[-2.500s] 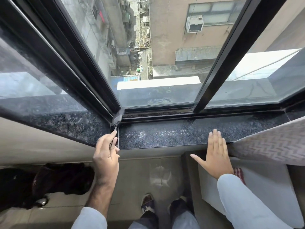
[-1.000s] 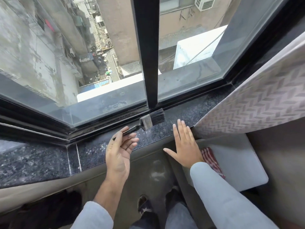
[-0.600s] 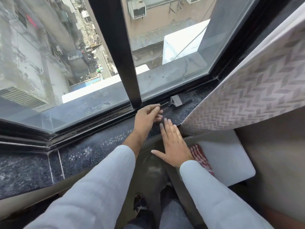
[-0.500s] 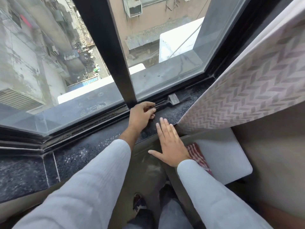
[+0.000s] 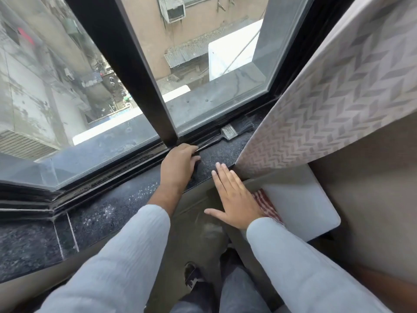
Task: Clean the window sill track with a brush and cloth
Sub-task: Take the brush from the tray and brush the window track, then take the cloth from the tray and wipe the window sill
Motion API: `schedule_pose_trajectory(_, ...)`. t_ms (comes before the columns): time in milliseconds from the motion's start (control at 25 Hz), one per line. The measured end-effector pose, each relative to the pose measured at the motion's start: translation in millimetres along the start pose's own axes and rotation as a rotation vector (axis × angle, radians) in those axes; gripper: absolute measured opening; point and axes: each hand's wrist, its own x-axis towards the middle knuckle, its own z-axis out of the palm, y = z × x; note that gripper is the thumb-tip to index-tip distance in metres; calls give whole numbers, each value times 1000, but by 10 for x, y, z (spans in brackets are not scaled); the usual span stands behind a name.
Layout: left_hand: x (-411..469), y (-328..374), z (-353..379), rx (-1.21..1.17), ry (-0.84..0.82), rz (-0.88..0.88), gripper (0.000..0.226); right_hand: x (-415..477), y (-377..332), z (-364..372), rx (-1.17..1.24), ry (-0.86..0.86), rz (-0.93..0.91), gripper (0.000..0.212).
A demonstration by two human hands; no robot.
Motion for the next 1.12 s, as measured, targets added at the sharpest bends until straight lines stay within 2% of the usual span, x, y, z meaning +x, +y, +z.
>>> schedule_pose_trajectory(120, -472, 107, 123, -149, -22, 136, 12, -659, 199, 229, 23, -33, 117, 109)
schedule_pose_trajectory(280, -765, 622, 631, -208, -350, 312, 20, -1643, 442, 607, 106, -128, 494, 110)
schedule_pose_trajectory(400, -669, 993, 1081, -135, -521, 386, 35, -2023, 593, 771, 177, -111, 632, 117)
schedule_pose_trajectory(640, -522, 1405, 1808, 223, -637, 257, 41, -2277, 808, 981, 162, -151, 621, 109)
schedule_pose_trajectory(720, -539, 1411, 1920, 244, -619, 228, 34, -2277, 809, 1004, 193, -126, 621, 107)
schedule_pose_trajectory(800, -532, 1402, 1967, 163, -625, 162, 28, -2201, 824, 980, 304, -74, 661, 103)
schedule_pose_trajectory(920, -493, 1407, 1818, -96, -683, 144, 24, -1918, 957, 841, 640, 47, 783, 88)
schedule_pose_trajectory(1000, -477, 1424, 1605, -243, -726, 204, 29, -1681, 1079, 632, 848, 8, 788, 70)
schedule_pose_trajectory(1120, -466, 1407, 1196, -519, -681, 98, 30, -1367, 1154, 281, 956, -83, 722, 21)
